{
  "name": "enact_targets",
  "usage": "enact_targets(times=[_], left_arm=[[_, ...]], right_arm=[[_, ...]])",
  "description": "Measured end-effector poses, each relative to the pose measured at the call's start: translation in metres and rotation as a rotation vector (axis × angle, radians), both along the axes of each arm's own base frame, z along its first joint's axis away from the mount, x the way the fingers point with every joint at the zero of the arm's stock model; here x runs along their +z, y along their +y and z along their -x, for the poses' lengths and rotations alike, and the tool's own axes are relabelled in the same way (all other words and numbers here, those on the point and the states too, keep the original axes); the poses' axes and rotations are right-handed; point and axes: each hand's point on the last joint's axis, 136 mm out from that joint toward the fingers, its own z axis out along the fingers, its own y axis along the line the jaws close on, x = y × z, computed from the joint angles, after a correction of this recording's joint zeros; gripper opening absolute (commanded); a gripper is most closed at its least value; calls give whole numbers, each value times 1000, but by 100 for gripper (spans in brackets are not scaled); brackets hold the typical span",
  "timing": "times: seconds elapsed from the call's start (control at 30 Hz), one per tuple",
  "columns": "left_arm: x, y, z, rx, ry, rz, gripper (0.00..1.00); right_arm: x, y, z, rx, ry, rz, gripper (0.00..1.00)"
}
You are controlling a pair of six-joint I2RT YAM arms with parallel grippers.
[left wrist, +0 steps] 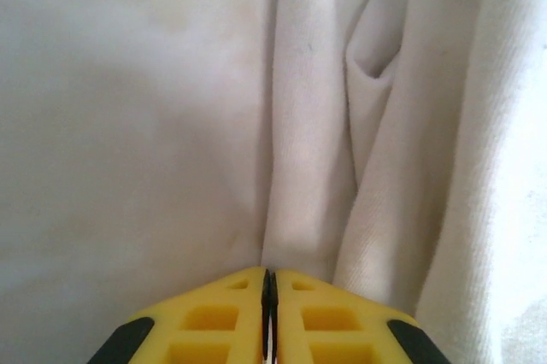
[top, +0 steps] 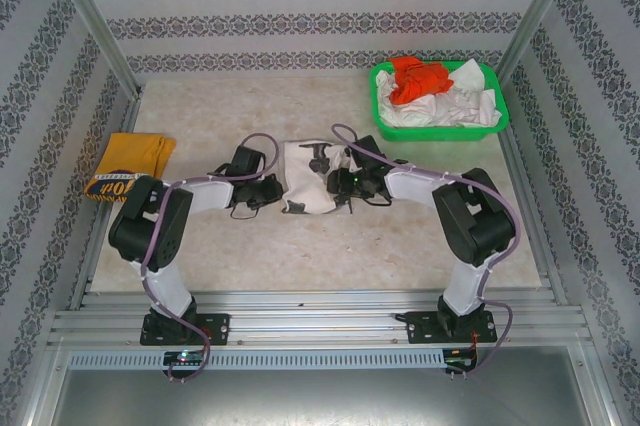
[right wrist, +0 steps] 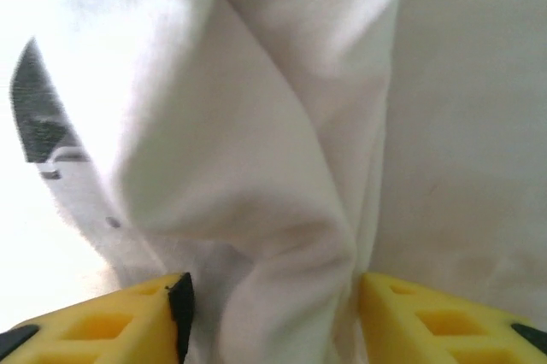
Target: Fold and stack the t-shirts
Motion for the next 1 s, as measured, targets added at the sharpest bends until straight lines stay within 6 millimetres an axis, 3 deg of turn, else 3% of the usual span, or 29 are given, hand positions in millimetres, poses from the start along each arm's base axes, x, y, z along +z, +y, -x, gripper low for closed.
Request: enact_targets(times=[0.1,0.2,0.3,0.4,0.5,0.63,0.73,0.83,0.93,1.0], left_arm=[[7,10,11,-4,4,-48,38],[22,14,11,-19,-32,-79,57],[43,10,-3,-32,-84,-79,66],[66,2,-24,-39,-145,-62,68],[78,-9,-48,-43,-181,-48,60],[60,-17,-71,-48,-157,-63,45],[42,-21,-80,-49,-121,-68,28],[29,-23,-82,-50,-91,-69,3],[30,-25,-85,-57,-94,-65,0],[33,-26,-86,-59,-102,-61,0]], right_arm=[[18,-2,2,-4,-44,-8,80],[41,-11,-11,-43,-123,-4,84],[58,-21,-28,-94,-180,10,82],[66,-27,-45,-128,-208,14,75],[64,-25,-62,-142,-217,13,67],[50,-17,-76,-136,-199,13,55],[39,-13,-81,-126,-180,13,47],[30,-10,-85,-118,-158,7,34],[28,-7,-90,-107,-151,-8,9],[30,-4,-89,-94,-148,-25,1]])
